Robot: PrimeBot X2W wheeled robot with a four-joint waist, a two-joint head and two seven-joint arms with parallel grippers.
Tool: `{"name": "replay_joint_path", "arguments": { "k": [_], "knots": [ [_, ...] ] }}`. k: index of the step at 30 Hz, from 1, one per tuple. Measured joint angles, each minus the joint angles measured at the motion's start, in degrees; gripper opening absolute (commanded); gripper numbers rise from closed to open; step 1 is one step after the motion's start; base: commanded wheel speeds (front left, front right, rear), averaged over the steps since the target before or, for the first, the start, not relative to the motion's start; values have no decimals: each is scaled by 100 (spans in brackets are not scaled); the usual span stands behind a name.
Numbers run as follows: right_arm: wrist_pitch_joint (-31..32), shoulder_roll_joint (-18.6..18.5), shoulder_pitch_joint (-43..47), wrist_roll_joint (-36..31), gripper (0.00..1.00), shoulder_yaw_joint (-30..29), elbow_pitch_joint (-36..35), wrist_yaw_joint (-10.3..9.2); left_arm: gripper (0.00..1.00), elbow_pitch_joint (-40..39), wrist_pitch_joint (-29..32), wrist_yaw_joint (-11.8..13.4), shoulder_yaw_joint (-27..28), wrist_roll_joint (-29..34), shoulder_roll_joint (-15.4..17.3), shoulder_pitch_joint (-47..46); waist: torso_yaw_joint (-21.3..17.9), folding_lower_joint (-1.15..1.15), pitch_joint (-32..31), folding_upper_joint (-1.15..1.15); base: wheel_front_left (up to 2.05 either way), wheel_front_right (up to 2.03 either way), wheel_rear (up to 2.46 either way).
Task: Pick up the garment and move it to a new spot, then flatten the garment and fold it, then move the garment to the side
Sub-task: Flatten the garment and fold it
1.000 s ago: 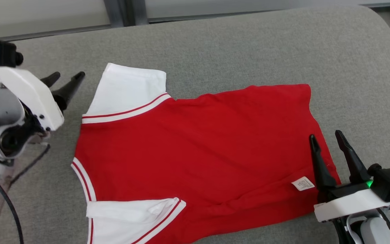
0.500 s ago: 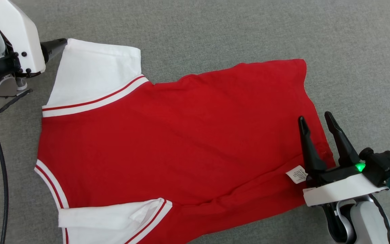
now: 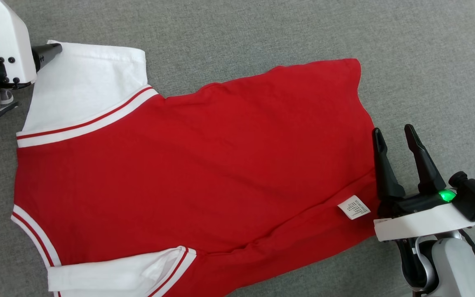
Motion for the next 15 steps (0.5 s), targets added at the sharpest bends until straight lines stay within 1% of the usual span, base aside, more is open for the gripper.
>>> {"name": "replay_joint_path", "arguments": {
  "k": [1, 2, 3, 4, 8, 12, 13, 14, 15],
  "knots": [
    [0, 1, 0, 8, 100, 2, 0, 0, 100, 27, 7, -37, -21, 10, 5, -12, -10, 0, 8, 0, 0, 0, 0],
    [0, 2, 0, 30, 100, 1, 0, 0, 67, 46, 7, -80, -32, 13, 11, -22, -19, 0, 14, 0, 0, 0, 0],
    [0, 2, -1, 40, 100, 0, 0, 0, 25, 60, 7, -109, -47, 13, 16, -35, -27, 0, 17, 0, 0, 0, 0],
    [0, 1, -2, 40, 100, -7, 0, 0, 0, 71, -19, -134, -46, 16, 16, -42, -32, 0, 17, 0, 0, 0, 0],
    [0, -1, -29, -43, 100, 41, 7, 0, 0, 169, 53, -231, -82, -40, -45, -46, -25, 0, -8, 0, 0, 0, 0],
    [0, -3, -114, -104, 100, 226, 307, 0, 0, 193, 25, -335, -127, -74, -85, -37, 30, 0, -63, 0, 0, 0, 0],
    [0, -19, -168, -54, 100, 269, 424, 1, 0, 183, -64, -367, -129, -74, -100, -19, 46, 0, -87, 0, 0, 0, 0],
    [10, -136, -335, 210, 100, 431, 730, 0, 0, 103, -499, -434, -80, -85, -177, 26, 95, 0, -148, 0, 0, 0, 0],
    [88, -202, -433, 375, 100, 490, 856, 0, 0, 76, -731, -456, -25, -119, -238, 29, 125, 0, -186, 0, 0, 0, 0]
  ]
}}
